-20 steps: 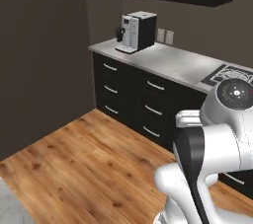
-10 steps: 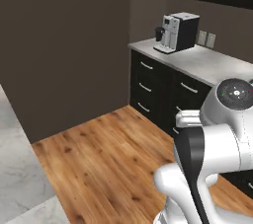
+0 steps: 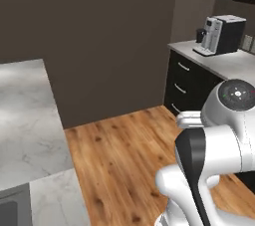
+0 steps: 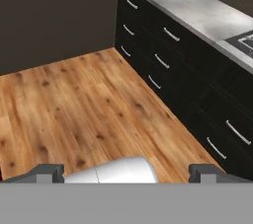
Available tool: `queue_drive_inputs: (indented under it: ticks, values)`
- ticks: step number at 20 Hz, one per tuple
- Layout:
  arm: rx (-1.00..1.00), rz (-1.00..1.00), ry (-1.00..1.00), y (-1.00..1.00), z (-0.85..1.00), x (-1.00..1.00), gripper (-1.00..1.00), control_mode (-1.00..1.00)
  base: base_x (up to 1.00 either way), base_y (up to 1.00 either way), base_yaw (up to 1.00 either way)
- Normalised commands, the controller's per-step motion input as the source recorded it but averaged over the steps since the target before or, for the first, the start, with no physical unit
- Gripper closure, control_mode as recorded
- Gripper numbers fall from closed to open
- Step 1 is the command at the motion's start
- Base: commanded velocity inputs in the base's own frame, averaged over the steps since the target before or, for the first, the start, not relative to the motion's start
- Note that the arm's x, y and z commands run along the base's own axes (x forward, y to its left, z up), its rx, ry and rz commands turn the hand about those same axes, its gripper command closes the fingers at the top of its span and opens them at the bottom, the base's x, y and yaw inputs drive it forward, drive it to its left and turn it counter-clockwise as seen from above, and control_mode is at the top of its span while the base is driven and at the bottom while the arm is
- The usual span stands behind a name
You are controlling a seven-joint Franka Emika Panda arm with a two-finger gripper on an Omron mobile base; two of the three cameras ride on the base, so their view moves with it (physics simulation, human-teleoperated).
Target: Retrieve the bottle and the shaker from the cabinet and place them next to the mixing bowl on the counter. Then add garlic from the fridge to the mixing bowl.
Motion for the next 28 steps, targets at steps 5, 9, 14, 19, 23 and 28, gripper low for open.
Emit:
queue_drive_inputs:
  ticks: [5, 9, 14, 19, 23, 28]
  values:
    - [0.00, 0.00, 0.00, 0.00, 0.00, 0.00, -1.00, 1.00, -0.66, 0.01, 0.38]
    - [0.00, 0.00, 0.00, 0.00, 0.00, 0.00, -1.00, 1.00, -0.72, 0.00, 0.38]
    - [0.00, 0.00, 0.00, 0.00, 0.00, 0.00, -1.00, 1.00, -0.72, 0.02, 0.38]
    - [0.00, 0.00, 0.00, 0.00, 0.00, 0.00, -1.00, 1.00, -0.72, 0.07, 0.41]
    - [0.00, 0.00, 0.00, 0.00, 0.00, 0.00, -1.00, 1.00, -0.70, 0.08, 0.41]
    - [0.00, 0.00, 0.00, 0.00, 0.00, 0.00, -1.00, 1.00, -0.67, 0.13, 0.41]
